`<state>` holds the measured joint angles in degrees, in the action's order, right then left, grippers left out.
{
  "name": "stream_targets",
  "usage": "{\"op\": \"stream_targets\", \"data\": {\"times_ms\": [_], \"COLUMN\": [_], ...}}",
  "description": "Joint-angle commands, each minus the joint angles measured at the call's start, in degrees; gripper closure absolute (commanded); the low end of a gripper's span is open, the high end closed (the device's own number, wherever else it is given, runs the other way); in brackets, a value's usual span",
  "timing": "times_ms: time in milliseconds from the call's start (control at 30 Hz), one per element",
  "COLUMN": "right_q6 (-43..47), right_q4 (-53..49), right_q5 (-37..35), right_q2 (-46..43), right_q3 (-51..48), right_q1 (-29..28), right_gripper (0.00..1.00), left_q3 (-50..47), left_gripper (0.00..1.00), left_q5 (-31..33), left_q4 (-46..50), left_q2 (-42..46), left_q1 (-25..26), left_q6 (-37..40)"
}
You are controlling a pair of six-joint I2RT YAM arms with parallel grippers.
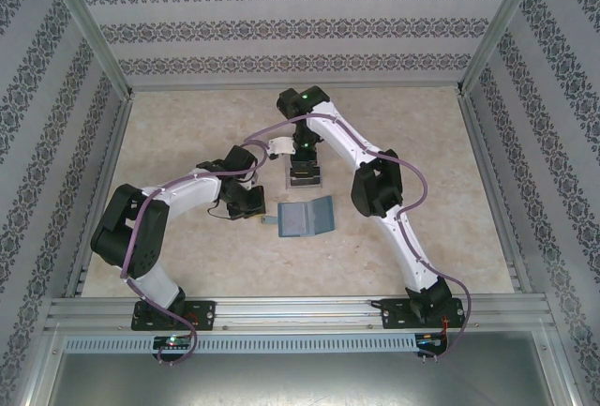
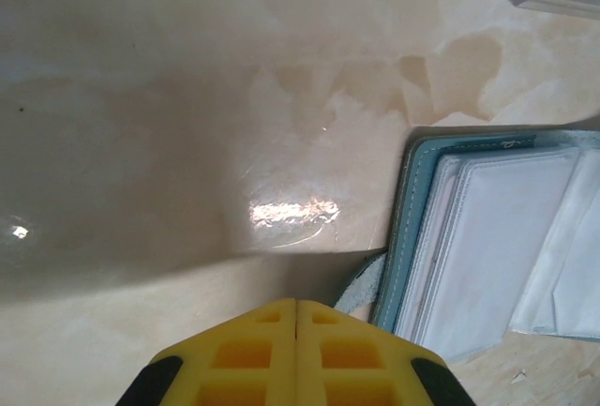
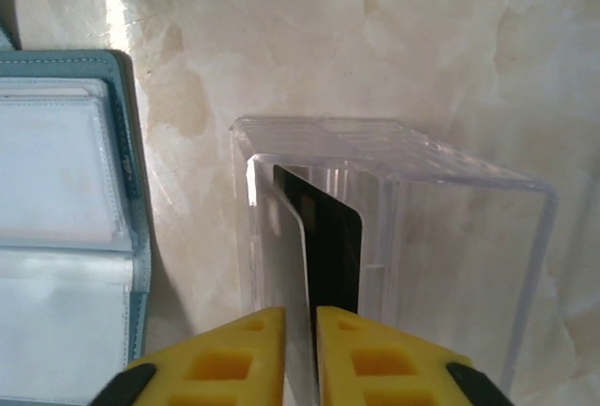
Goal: Take the credit cards out of the card holder
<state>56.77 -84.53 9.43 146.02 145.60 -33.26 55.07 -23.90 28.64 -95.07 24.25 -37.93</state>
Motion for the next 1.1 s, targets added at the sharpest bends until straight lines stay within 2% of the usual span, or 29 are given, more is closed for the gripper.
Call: {"op": "stream_targets", "data": {"times_ms": [0, 267, 400, 567, 667, 800, 933, 1067], "right_q6": [-0.6, -1.7, -7.6, -23.2, -36.4, -53.1, -71.7, -87.8], "right_q4": [1.8, 4.7, 7.6, 20.0, 28.0, 35.7, 51.6, 60.3], "right_q5": [-1.5, -5.0, -3.5, 3.2, 4.7, 8.9, 16.1, 16.4], "right_q2": [-2.0, -4.4, -6.8, -16.3, -22.8, -30.1, -40.4, -46.4], "right_q3": [1.4, 0.2, -1.6, -15.3, -24.9, -36.2, -53.8, -65.0], "right_q1": [-0.1, -0.2, 0.1, 0.8, 1.3, 1.6, 1.7, 1.5], "right_gripper": [0.79, 0.78, 0.78, 0.8, 0.8, 0.87, 0.93, 0.97], "left_q3": [0.0, 0.2, 0.4, 1.5, 2.4, 3.9, 6.0, 7.8], "left_gripper": [0.96, 0.96, 0.96, 0.96, 0.96, 0.96, 0.96, 0.96], "left_q5": [-0.6, -0.6, -0.8, -1.4, -2.0, -3.1, -3.7, -4.7], "left_q4": [-0.8, -0.8, -0.9, -1.0, -1.3, -1.1, 0.2, 1.5], "left_q2": [1.2, 1.7, 2.4, 2.9, 3.0, 3.0, 3.4, 3.5], "left_q1": [-0.8, -0.9, -1.0, -1.0, -0.9, -0.8, -0.9, -0.8], "left_q6": [-0.1, -0.2, -0.2, 0.0, -0.3, -0.3, 0.1, 0.5]}}
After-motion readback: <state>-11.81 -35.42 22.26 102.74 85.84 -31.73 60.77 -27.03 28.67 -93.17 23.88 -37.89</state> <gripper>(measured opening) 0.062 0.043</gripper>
